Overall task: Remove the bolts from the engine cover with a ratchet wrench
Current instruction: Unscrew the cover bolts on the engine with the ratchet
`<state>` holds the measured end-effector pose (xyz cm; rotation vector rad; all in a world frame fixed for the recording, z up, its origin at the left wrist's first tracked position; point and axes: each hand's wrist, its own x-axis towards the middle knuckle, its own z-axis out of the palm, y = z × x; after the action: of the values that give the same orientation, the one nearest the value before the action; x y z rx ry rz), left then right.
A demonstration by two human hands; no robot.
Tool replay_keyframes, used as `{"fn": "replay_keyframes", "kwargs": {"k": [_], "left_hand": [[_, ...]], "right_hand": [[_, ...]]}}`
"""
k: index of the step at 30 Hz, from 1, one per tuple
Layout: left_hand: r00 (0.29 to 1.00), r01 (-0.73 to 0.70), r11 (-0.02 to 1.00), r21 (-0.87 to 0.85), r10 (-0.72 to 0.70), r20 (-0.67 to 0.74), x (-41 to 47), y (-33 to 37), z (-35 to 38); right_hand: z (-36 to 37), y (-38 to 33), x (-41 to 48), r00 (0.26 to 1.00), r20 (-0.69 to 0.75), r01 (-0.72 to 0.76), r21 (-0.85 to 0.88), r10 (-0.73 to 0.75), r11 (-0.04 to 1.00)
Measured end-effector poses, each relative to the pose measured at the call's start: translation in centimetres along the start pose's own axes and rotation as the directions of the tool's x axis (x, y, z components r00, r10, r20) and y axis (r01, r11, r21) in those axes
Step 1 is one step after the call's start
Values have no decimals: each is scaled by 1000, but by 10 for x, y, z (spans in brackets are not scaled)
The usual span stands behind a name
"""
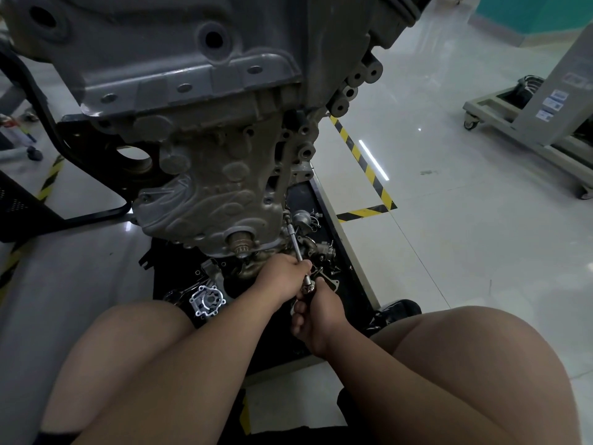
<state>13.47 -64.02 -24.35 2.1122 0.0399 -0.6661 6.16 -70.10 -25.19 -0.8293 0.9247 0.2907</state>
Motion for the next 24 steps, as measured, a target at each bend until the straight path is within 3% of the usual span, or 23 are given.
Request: {"fn": "replay_keyframes", "kwargs": {"k": [5, 12, 19, 24], "left_hand": [[999, -17, 1000, -22, 16, -34, -2, 0, 0], [998, -33, 999, -32, 31, -51, 0, 2, 3], [997, -55, 998, -30, 53, -51, 1, 3, 4], [997, -58, 998, -28, 56, -57, 2, 1, 4]], "right_hand": [[-3, 1, 0, 990, -49, 129, -17, -130, 992], [-3, 6, -13, 913, -145, 377, -67, -383, 924], [1, 7, -20, 919, -131, 388, 140, -371, 911], [3, 8, -16, 905, -168, 416, 149, -391, 897]]}}
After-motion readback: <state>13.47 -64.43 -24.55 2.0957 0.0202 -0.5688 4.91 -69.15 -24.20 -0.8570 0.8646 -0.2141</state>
